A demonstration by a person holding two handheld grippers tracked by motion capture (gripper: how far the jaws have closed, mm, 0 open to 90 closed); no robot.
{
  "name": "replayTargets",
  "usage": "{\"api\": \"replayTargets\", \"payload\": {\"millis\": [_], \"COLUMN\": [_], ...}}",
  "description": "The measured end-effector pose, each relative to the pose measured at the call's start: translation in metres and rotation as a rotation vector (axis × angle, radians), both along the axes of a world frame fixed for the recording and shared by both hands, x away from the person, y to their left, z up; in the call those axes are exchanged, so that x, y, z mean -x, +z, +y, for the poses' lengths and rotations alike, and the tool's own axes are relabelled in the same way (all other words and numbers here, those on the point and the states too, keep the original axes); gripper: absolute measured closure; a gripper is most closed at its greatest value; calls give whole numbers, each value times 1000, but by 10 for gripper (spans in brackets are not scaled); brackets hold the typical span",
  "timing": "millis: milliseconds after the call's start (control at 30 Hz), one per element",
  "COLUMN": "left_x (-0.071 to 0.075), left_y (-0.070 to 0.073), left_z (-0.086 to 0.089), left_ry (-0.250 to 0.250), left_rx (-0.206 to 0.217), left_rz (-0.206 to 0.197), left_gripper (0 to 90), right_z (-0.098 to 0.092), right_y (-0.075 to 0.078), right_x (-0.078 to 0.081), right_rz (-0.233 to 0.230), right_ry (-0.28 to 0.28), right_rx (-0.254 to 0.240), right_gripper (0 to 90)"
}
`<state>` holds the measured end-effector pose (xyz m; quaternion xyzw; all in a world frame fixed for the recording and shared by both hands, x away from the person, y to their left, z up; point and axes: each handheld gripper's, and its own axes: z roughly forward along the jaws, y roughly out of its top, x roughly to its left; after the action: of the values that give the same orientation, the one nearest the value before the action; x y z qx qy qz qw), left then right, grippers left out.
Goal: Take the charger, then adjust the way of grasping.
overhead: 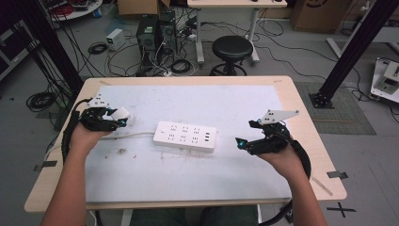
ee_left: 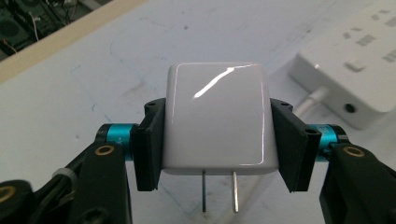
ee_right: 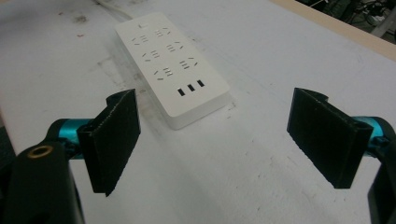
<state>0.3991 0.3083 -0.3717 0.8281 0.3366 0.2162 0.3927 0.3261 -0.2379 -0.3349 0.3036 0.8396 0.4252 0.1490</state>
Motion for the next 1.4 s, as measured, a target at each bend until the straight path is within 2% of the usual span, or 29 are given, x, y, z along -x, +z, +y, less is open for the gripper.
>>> {"api": "replayTargets", "payload": {"millis": [233, 300, 333, 367, 500, 533, 600, 700, 733, 800, 1000, 1067, 1100, 1133, 1267, 1333, 1367, 1400], "left_x": [37, 46, 46, 54, 68, 68, 79, 87, 89, 89, 104, 108, 108, 109, 109, 107, 105, 105], "left_y": [26, 33, 33, 39, 46, 46, 47, 48, 49, 49, 50, 46, 46, 44, 32, 29, 25, 25], "left_z": [-12, -16, -16, -20, -29, -29, -37, -44, -46, -46, -65, -75, -75, -79, -102, -108, -113, -113], "left_ry": [-72, -91, -91, -115, -173, -173, -213, -242, -260, -260, -359, -402, -402, -421, -512, -532, -552, -552], "left_rx": [14, 25, 25, 29, 33, 33, 50, 49, 37, 37, 36, 48, 48, 44, 31, 22, 25, 25], "left_rz": [-52, -68, -68, -83, -110, -110, -118, -125, -130, -130, -149, -157, -157, -158, -168, -174, -172, -172], "left_gripper": [424, 424, 425, 424, 425, 424, 424, 424, 424, 424, 424, 424, 424, 424, 424, 424, 424, 424], "right_z": [2, 3, 3, 5, 7, 7, 11, 13, 13, 13, 18, 21, 23, 23, 34, 37, 37, 37], "right_y": [8, 11, 11, 13, 14, 14, 12, 11, 11, 11, 9, 7, 5, 5, -2, -6, -6, -6], "right_x": [7, 9, 9, 10, 12, 12, 12, 14, 15, 15, 19, 20, 20, 20, 21, 20, 20, 20], "right_rz": [-2, -6, -6, -12, -11, -11, -13, -14, -15, -19, -5, 13, 18, 18, 64, 99, 99, 99], "right_ry": [38, 49, 49, 55, 63, 63, 83, 91, 93, 96, 114, 126, 134, 134, 147, 150, 150, 150], "right_rx": [-8, -10, -10, -11, -24, -24, -24, -28, -31, -37, -58, -69, -70, -70, -68, -85, -85, -85], "right_gripper": [174, 174, 174, 174, 174, 174, 174, 174, 174, 174, 174, 174, 174, 174, 174, 174, 174, 174]}}
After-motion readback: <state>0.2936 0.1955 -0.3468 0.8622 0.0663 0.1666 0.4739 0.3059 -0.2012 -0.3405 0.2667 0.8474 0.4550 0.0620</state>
